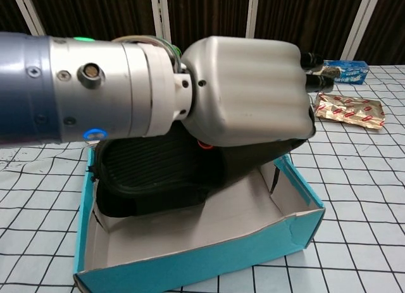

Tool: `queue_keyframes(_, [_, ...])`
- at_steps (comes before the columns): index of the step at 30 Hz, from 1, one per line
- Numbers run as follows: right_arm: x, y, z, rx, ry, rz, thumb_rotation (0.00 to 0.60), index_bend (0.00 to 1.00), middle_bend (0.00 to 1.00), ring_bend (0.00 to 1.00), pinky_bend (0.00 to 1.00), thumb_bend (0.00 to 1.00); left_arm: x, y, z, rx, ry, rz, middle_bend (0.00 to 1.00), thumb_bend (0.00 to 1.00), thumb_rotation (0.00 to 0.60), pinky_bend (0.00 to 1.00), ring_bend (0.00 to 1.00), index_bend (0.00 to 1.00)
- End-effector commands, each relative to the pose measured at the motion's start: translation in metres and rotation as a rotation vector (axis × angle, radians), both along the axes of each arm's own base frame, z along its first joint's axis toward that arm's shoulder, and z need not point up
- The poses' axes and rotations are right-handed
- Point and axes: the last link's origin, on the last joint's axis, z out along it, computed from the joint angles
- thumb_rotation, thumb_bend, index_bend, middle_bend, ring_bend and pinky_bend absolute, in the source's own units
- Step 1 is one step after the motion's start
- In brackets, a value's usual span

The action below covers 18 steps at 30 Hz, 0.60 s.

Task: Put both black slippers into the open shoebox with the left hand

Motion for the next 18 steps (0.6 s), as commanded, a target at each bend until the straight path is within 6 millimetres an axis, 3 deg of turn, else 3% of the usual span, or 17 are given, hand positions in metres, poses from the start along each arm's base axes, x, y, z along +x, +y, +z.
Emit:
queue_keyframes(1, [0.000,0.000,0.000,0.000,0.000,0.000,0.600,0.10,0.10,0.13,0.04,0.31,-0.002,-0.003,-0.008,-0.010,0.019,-0.007,0.53,0.42,0.600,0.07,0.04,0.60])
queue_keyframes(18, [-0.001,0.001,0.003,-0.010,-0.003,0.002,0.600,0.10,0.10,0.13,0.04,0.31,-0.014,-0.020,-0.033,-0.069,0.075,-0.019,0.53,0.42,0.600,0.07,0.05,0.60])
